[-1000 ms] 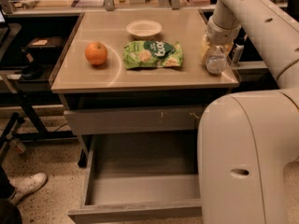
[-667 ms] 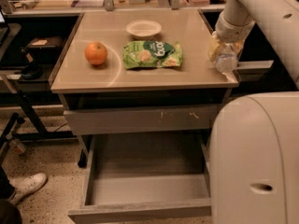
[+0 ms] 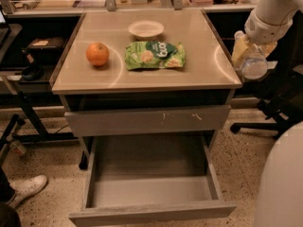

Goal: Place blue plastic bottle into middle drawer

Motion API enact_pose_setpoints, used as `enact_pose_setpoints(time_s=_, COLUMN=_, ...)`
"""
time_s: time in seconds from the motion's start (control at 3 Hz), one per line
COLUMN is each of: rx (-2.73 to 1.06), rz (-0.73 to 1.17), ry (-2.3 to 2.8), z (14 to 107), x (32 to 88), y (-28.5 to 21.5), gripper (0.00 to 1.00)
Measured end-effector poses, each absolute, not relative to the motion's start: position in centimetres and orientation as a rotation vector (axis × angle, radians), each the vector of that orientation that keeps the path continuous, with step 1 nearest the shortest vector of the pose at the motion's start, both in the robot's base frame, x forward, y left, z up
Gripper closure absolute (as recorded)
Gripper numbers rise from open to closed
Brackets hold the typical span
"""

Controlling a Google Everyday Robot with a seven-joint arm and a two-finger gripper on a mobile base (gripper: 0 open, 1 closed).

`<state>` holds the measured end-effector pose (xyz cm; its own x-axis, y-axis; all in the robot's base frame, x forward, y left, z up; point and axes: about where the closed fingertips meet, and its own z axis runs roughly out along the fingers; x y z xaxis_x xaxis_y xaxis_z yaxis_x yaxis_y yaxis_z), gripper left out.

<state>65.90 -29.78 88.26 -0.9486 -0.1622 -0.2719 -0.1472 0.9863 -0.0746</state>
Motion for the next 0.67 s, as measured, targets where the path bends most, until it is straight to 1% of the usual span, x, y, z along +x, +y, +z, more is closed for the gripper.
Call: enact_pose_setpoints(time_s=0.67, rx=-0.262, rz=-0.069, ry=2.837, z=88.59, x=65.59, y=-29.14, gripper=1.0)
